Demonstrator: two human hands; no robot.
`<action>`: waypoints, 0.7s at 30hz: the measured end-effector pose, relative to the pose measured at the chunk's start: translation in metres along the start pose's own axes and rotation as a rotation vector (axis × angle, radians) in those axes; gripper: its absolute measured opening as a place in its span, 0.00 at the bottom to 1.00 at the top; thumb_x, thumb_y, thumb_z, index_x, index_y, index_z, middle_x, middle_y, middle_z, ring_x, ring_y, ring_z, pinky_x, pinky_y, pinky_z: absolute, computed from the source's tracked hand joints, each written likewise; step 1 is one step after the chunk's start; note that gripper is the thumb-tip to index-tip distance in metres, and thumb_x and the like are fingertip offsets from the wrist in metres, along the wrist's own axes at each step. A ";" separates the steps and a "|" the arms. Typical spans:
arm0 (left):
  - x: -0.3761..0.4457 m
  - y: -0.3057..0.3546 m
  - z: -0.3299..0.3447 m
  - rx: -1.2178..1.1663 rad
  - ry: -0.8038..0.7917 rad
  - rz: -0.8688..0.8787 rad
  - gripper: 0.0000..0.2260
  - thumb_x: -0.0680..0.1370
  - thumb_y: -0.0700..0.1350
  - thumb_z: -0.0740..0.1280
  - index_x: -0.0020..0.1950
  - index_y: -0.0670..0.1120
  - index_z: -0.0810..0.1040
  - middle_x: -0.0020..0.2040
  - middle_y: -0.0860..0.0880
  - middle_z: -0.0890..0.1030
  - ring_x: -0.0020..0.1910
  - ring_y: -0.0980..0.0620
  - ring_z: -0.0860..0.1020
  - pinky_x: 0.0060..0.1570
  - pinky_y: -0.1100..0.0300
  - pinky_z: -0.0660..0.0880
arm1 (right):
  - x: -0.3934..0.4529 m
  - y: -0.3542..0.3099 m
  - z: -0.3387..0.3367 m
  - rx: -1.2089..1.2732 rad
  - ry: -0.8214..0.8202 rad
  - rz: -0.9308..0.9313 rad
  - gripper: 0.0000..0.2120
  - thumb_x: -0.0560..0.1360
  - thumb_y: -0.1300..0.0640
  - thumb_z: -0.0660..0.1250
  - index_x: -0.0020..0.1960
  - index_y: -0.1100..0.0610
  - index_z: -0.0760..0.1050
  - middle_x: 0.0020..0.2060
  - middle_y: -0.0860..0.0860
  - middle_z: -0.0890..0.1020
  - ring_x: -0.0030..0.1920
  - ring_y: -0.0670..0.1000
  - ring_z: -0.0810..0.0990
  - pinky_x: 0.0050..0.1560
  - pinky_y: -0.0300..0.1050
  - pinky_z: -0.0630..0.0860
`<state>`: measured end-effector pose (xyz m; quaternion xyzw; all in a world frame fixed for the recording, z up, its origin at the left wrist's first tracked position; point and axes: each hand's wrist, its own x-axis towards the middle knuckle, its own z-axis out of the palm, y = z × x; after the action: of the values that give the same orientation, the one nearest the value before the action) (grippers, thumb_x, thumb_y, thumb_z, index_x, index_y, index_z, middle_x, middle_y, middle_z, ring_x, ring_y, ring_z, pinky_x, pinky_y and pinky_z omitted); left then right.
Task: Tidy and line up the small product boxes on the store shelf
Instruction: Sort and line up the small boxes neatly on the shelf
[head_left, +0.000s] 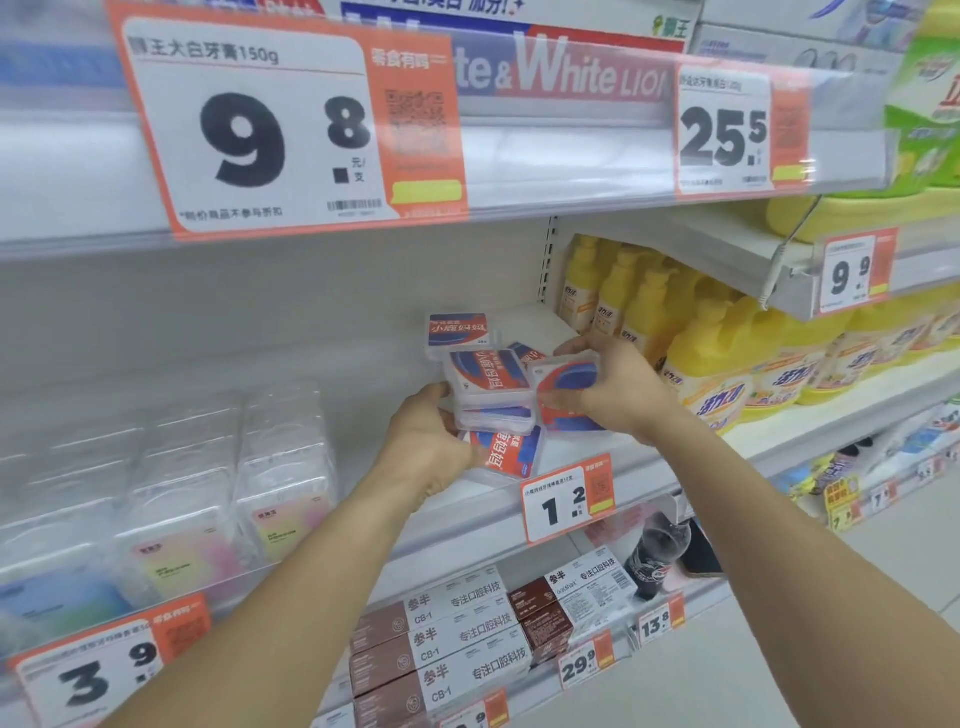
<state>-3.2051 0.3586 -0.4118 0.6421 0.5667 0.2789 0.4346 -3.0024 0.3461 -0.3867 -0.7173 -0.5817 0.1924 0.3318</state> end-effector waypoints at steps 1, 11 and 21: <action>0.000 -0.003 -0.001 0.016 0.002 -0.008 0.27 0.66 0.39 0.80 0.62 0.48 0.74 0.52 0.48 0.82 0.44 0.51 0.80 0.48 0.58 0.76 | 0.004 -0.005 0.006 -0.005 0.020 0.003 0.28 0.66 0.56 0.80 0.62 0.57 0.73 0.50 0.49 0.79 0.48 0.50 0.79 0.37 0.38 0.74; 0.005 0.005 0.009 0.312 0.214 0.000 0.48 0.72 0.58 0.72 0.78 0.44 0.43 0.66 0.38 0.64 0.61 0.39 0.75 0.50 0.54 0.72 | 0.018 -0.019 -0.009 0.306 0.138 -0.007 0.23 0.69 0.60 0.77 0.58 0.52 0.69 0.50 0.53 0.83 0.46 0.54 0.85 0.42 0.49 0.84; -0.001 0.022 0.022 0.756 -0.190 0.626 0.23 0.74 0.42 0.66 0.69 0.50 0.73 0.69 0.47 0.71 0.72 0.45 0.63 0.69 0.54 0.54 | 0.003 0.032 -0.064 0.117 0.131 0.152 0.24 0.66 0.52 0.81 0.56 0.58 0.77 0.45 0.53 0.84 0.41 0.51 0.84 0.38 0.44 0.79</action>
<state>-3.1759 0.3524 -0.4024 0.9166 0.3660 0.1113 0.1166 -2.9366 0.3299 -0.3639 -0.7498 -0.4904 0.2036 0.3948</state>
